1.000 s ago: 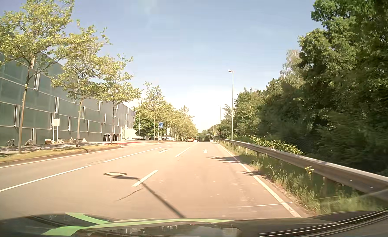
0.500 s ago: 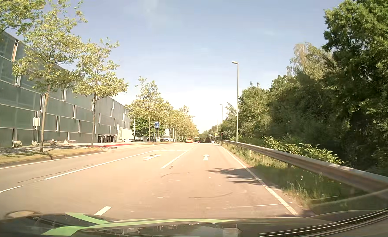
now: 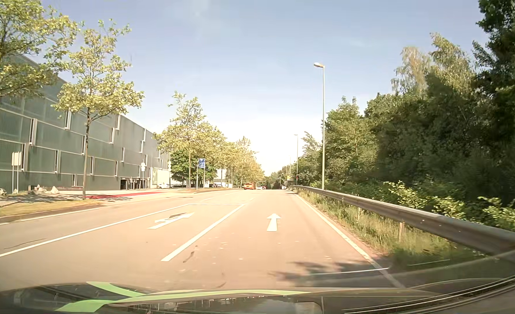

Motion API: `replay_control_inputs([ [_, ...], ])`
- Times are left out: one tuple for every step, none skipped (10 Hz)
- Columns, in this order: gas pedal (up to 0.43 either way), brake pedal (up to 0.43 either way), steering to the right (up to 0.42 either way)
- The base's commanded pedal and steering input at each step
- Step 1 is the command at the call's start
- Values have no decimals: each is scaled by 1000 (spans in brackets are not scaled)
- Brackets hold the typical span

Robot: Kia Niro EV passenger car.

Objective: Follow the waypoints while adhering to traffic rules and regulations

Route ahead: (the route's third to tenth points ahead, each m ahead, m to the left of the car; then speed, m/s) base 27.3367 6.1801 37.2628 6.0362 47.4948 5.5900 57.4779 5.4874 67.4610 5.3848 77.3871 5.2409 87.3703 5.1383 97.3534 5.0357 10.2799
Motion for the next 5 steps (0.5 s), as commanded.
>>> replay_control_inputs([
  [98, 0, -3],
  [98, 0, -3],
  [98, 0, -3],
  [98, 0, -3],
  [98, 0, -3],
])
